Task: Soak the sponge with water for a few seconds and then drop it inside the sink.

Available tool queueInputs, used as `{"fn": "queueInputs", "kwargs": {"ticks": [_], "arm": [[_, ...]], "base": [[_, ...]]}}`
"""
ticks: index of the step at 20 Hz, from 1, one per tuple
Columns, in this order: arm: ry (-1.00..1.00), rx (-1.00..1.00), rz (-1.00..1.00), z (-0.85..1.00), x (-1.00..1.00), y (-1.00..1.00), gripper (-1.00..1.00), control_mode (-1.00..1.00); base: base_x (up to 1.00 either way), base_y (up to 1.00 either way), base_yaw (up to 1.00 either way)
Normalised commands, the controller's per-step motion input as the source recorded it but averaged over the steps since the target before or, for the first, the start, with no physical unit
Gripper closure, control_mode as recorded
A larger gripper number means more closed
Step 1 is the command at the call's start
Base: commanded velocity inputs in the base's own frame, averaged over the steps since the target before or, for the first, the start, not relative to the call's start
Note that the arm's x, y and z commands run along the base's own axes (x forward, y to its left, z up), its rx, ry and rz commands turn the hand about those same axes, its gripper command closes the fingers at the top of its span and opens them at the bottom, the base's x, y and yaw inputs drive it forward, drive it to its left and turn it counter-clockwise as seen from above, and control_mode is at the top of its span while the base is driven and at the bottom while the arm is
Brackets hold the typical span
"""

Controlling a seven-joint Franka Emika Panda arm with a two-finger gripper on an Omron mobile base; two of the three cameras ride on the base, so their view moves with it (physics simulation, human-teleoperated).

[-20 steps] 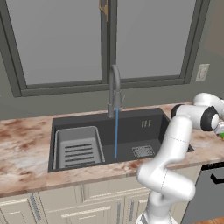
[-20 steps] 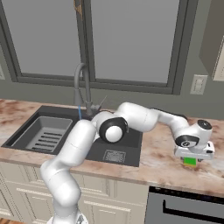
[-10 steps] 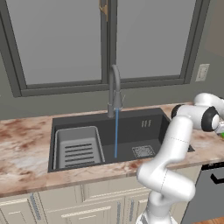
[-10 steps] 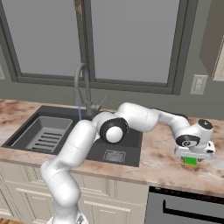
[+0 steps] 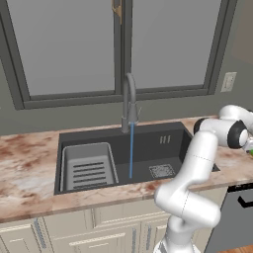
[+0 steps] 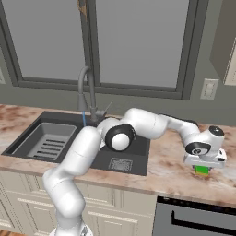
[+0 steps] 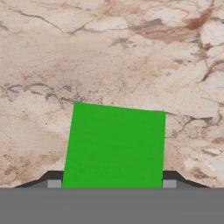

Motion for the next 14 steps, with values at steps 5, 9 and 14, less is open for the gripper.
{"fn": "queueInputs", "kwargs": {"ticks": [5,9,14], "arm": [[-0.03,0.00,0.00,0.00,0.00,0.13,1.00,-1.00],[-0.06,0.00,0.00,0.12,-0.06,0.34,1.00,-1.00],[0.00,0.00,0.00,0.43,-0.07,0.48,1.00,-1.00]], "base": [[0.00,0.00,0.00],[0.00,0.00,0.00],[0.00,0.00,0.00]]}}
